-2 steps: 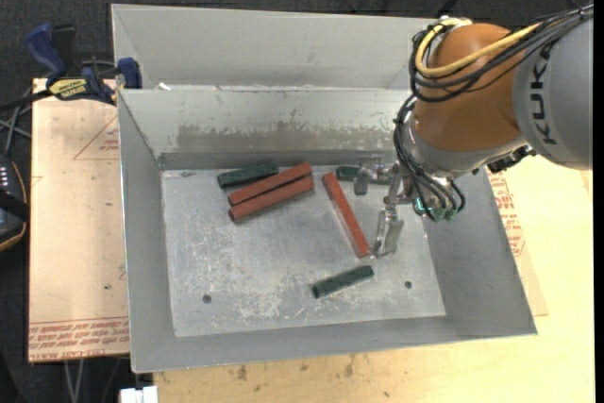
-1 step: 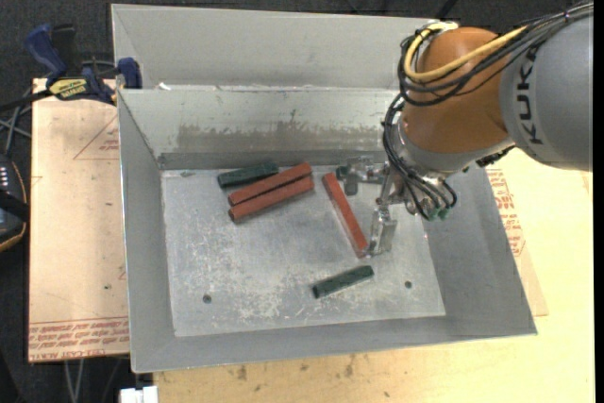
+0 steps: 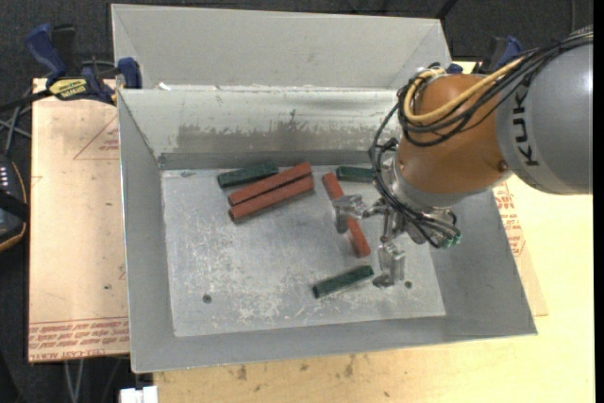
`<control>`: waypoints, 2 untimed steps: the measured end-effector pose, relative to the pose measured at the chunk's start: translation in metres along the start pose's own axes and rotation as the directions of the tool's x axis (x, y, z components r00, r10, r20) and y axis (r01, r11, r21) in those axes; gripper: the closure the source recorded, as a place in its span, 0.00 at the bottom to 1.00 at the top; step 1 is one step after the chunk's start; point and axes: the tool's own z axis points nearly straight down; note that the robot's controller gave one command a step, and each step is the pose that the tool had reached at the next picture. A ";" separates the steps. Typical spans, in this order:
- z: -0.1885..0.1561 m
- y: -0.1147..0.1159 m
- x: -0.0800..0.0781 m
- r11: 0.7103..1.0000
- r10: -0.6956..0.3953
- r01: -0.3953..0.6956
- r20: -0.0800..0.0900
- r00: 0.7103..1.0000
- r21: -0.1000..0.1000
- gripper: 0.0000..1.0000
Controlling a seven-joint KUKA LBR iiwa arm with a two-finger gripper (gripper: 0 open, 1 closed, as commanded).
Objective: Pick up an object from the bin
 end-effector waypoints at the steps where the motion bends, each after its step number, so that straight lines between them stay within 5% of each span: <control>1: 0.033 -0.011 0.016 0.991 -0.131 0.131 -0.002 0.991 0.000 0.00; 2: 0.050 -0.039 0.035 0.998 0.070 -0.070 -0.002 0.998 -0.001 1.00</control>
Offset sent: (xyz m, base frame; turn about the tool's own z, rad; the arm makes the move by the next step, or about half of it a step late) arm -0.0157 -0.0503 -0.0497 0.0689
